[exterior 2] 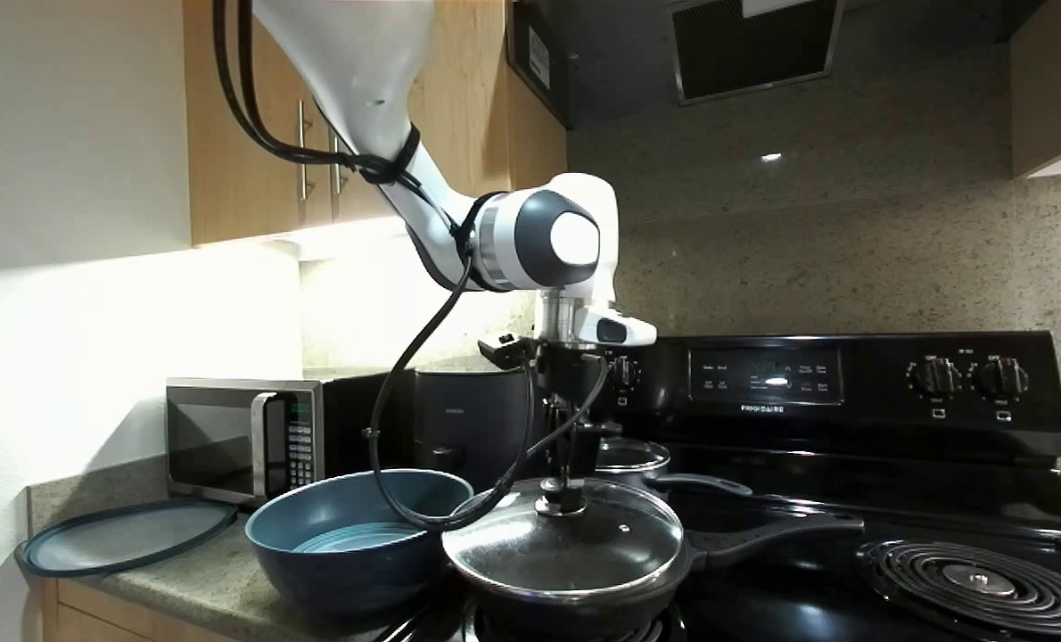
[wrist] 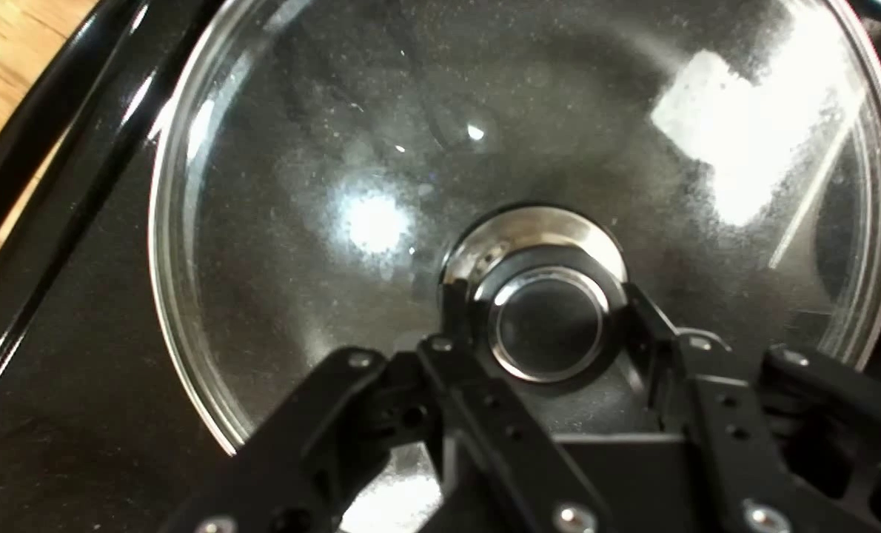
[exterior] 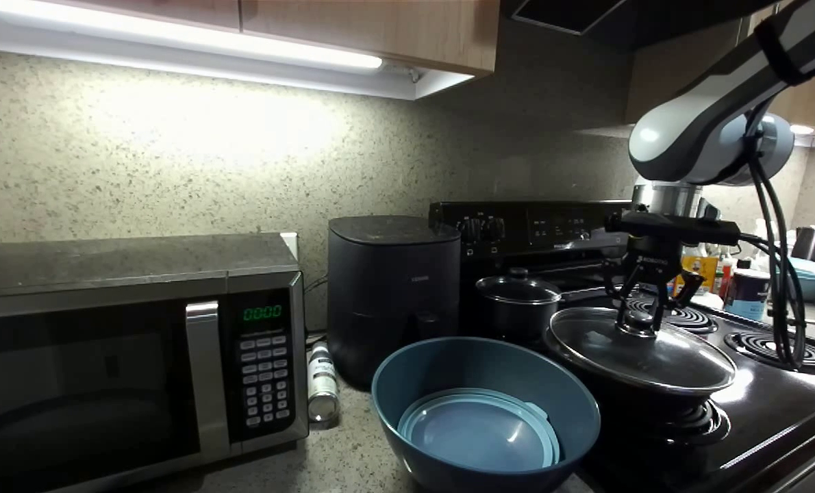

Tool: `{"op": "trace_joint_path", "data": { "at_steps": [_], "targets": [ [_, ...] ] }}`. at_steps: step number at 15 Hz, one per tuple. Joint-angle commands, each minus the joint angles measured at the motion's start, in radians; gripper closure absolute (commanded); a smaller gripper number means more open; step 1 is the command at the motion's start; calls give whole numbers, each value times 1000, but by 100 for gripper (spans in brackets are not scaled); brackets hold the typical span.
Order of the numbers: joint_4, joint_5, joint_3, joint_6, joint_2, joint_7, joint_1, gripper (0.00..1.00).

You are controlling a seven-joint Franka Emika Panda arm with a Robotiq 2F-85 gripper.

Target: Put the glass lid on the pan.

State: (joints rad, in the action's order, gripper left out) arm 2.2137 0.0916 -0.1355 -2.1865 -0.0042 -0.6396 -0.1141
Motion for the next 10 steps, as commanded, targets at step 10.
{"op": "trace_joint_path", "data": {
  "at_steps": [10],
  "targets": [
    [-102,-8,16,161,-31,-6,-2,75]
  ]
}}
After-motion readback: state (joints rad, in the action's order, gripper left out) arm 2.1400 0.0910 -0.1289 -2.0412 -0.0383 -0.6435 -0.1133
